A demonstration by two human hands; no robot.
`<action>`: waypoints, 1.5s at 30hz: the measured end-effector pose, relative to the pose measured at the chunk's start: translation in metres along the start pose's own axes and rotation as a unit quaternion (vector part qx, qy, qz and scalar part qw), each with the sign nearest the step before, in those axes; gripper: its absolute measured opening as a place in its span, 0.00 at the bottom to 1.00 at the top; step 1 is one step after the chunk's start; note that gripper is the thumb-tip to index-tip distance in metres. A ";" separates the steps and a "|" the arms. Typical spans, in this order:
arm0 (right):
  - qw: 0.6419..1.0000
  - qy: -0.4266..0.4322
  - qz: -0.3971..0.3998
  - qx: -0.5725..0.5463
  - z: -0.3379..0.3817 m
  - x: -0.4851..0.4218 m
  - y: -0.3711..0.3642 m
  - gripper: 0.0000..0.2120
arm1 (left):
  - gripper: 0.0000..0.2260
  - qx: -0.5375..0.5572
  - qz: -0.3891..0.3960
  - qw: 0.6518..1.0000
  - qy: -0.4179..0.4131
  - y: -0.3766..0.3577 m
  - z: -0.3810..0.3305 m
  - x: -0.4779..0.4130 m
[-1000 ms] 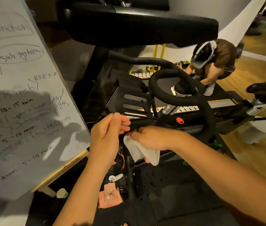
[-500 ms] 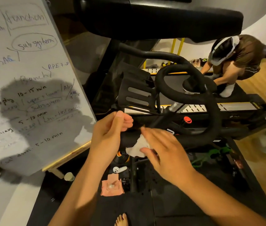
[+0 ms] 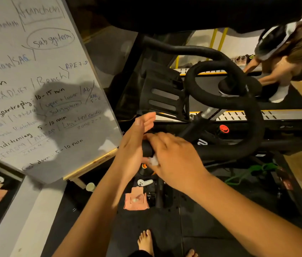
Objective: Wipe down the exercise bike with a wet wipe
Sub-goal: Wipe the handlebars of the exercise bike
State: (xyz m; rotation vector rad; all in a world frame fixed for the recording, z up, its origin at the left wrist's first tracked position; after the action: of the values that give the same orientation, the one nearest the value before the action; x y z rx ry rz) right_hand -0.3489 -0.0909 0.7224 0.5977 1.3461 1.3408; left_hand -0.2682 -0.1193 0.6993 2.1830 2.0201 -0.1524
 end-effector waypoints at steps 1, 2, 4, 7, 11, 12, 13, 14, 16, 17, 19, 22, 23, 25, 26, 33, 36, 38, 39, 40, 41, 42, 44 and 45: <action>1.000 -0.002 -0.004 0.018 -0.012 0.008 0.002 0.27 | 0.22 0.004 0.002 1.000 0.006 -0.002 0.002 -0.001; 0.999 -0.006 -0.003 0.042 -0.028 0.016 0.002 0.26 | 0.22 0.015 0.005 1.000 0.015 -0.005 0.003 -0.003; 0.996 -0.024 0.004 0.081 -0.067 0.033 0.006 0.21 | 0.23 0.034 0.000 0.999 0.027 -0.007 0.003 -0.007; 0.990 -0.081 0.020 0.114 -0.120 0.048 0.013 0.15 | 0.22 0.050 -0.005 0.998 0.040 -0.007 0.003 -0.014; 0.991 -0.101 -0.052 0.066 -0.076 0.041 0.018 0.12 | 0.25 0.055 -0.016 0.997 0.047 -0.009 0.011 -0.017; 0.993 -0.093 -0.058 0.035 -0.051 0.034 0.013 0.17 | 0.27 0.063 -0.022 0.997 0.039 -0.008 0.009 -0.016; 0.995 -0.089 -0.053 0.004 -0.029 0.026 0.009 0.20 | 0.29 0.069 -0.025 0.997 0.032 -0.007 0.007 -0.013; 0.995 -0.077 -0.052 -0.023 -0.010 0.019 0.003 0.22 | 0.29 0.085 -0.022 0.996 0.025 -0.007 0.007 -0.012; 0.996 -0.050 -0.033 -0.065 0.015 0.009 -0.003 0.24 | 0.29 0.113 -0.015 0.993 0.026 -0.008 0.007 -0.010; 0.997 -0.025 -0.023 -0.066 0.020 0.009 -0.003 0.24 | 0.29 0.116 -0.020 0.992 0.034 -0.007 0.010 -0.010; 0.999 0.014 -0.004 -0.037 0.004 0.019 -0.004 0.27 | 0.27 0.101 -0.020 0.994 0.048 -0.008 0.014 -0.011; 0.999 -0.027 0.017 0.011 -0.075 0.045 0.002 0.24 | 0.23 0.088 -0.011 0.994 0.070 -0.012 0.015 -0.011; 0.998 -0.054 0.016 0.032 -0.105 0.054 0.010 0.21 | 0.23 0.091 -0.012 0.993 0.078 -0.012 0.015 -0.010; 0.992 -0.107 0.030 0.064 -0.151 0.068 0.022 0.23 | 0.24 0.100 -0.008 0.991 0.092 -0.013 0.014 -0.009; 0.988 -0.130 0.033 0.071 -0.164 0.072 0.023 0.24 | 0.24 0.102 -0.008 0.990 0.094 -0.013 0.013 -0.009; 0.991 -0.106 -0.071 -0.048 -0.033 0.035 0.007 0.18 | 0.24 0.105 -0.024 0.992 0.073 -0.009 0.015 -0.009; 0.993 -0.034 -0.077 -0.083 0.024 0.008 -0.001 0.18 | 0.28 0.179 -0.001 0.980 0.083 -0.015 0.014 -0.006; 0.995 -0.001 -0.054 -0.082 0.025 0.008 -0.002 0.21 | 0.29 0.201 0.011 0.975 0.092 -0.019 0.012 -0.003; 0.996 0.009 -0.040 -0.079 0.013 0.014 0.000 0.22 | 0.29 0.192 0.009 0.977 0.096 -0.020 0.013 -0.003; 0.997 0.009 -0.035 -0.071 -0.006 0.023 0.004 0.22 | 0.29 0.177 0.005 0.979 0.098 -0.019 0.013 -0.002; 0.998 0.000 -0.037 -0.058 -0.031 0.035 0.008 0.22 | 0.28 0.160 -0.001 0.982 0.099 -0.019 0.015 -0.002; 0.998 -0.022 -0.045 -0.030 -0.061 0.047 0.014 0.23 | 0.27 0.145 -0.003 0.984 0.099 -0.018 0.015 -0.002; 0.994 -0.085 -0.061 0.039 -0.128 0.071 0.028 0.23 | 0.25 0.110 -0.001 0.989 0.102 -0.018 0.014 -0.004; 0.989 -0.118 -0.066 0.065 -0.154 0.081 0.037 0.20 | 0.25 0.095 0.001 0.990 0.100 -0.017 0.014 -0.004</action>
State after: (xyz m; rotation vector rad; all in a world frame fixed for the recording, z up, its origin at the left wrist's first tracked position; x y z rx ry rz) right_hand -0.5228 -0.0663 0.6935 0.7194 1.2631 1.0461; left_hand -0.2848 -0.1250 0.6858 2.4021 2.1905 -0.1352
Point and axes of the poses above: each hand's wrist, its own x-axis away from the middle knuckle, its own y-axis out of the back of the hand, z = x × y, the point moved 10 cm from there along -x, towards the middle knuckle, and after that the axes turned 8 degrees about -y, right-handed, at the moved point
